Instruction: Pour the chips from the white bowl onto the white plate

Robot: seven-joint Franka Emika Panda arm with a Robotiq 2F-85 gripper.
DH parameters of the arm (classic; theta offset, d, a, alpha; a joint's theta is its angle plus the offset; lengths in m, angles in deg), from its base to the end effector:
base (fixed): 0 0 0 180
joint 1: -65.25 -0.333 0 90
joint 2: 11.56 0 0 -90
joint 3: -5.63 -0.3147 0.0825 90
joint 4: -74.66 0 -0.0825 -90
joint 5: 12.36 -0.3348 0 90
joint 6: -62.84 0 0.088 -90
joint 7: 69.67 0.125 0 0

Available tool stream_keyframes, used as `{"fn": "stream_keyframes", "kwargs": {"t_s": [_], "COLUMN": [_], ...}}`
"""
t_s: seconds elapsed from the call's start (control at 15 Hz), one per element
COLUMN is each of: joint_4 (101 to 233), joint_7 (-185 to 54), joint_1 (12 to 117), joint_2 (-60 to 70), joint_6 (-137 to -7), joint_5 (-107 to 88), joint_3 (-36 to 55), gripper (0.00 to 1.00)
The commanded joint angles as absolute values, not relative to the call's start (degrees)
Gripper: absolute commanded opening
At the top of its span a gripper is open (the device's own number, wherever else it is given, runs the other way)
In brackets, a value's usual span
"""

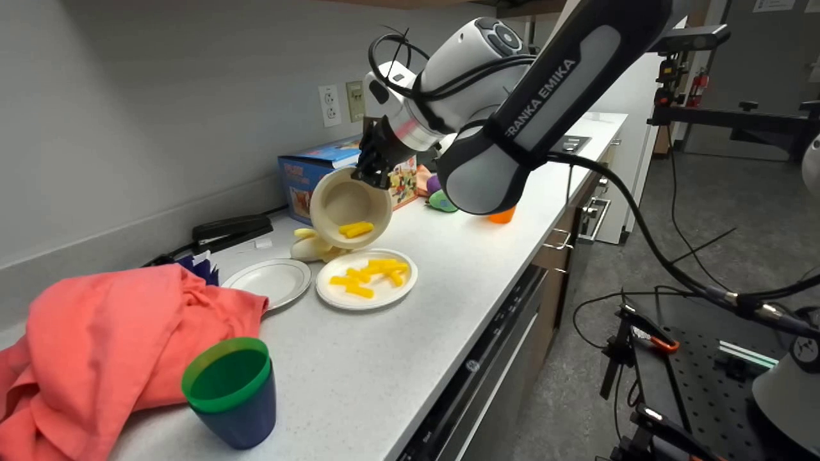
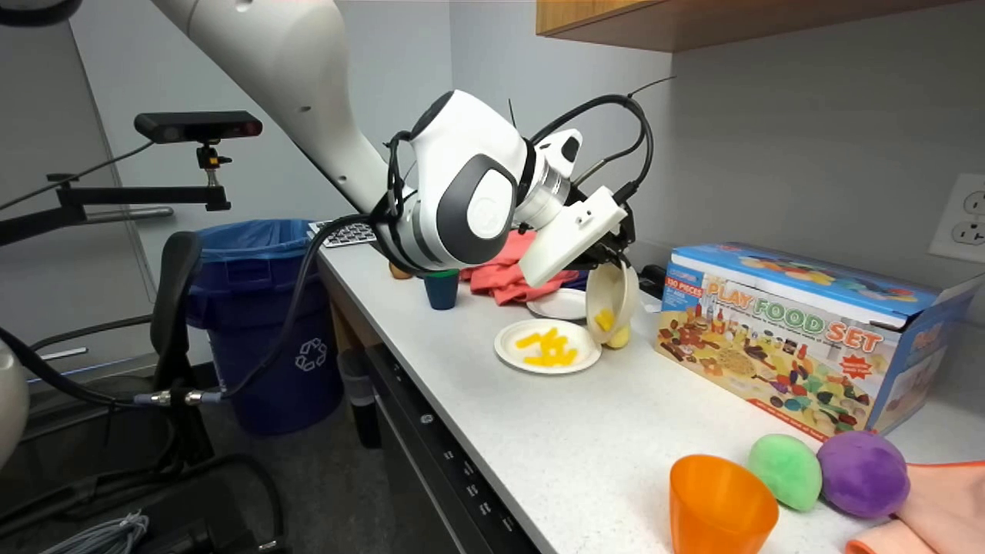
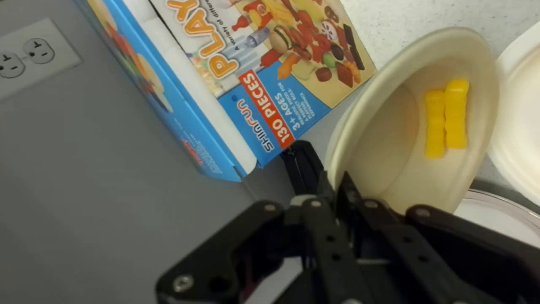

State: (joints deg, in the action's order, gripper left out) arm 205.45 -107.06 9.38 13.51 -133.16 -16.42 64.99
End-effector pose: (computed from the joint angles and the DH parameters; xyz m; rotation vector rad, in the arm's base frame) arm 0.5685 0.0029 0.3876 2.1971 0.8541 0.9541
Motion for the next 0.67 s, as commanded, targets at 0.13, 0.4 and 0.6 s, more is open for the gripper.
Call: {"fn": "stream_keyframes", "kwargs": {"t_s": [0.13,0.4,0.6], "joint_4": [205.2,205.7,206.2], "joint_7": [-107.2,-107.2,-106.6], "joint_1": [2.5,0.2,0.8], "joint_2": [19.6,20.3,17.5], "joint_6": [-134.5,-132.5,-130.0], "joint_5": [-19.6,-19.1,-18.0], "joint_3": [72.6,74.7,72.8], "gripper": [0.01,0.01,0.01]}}
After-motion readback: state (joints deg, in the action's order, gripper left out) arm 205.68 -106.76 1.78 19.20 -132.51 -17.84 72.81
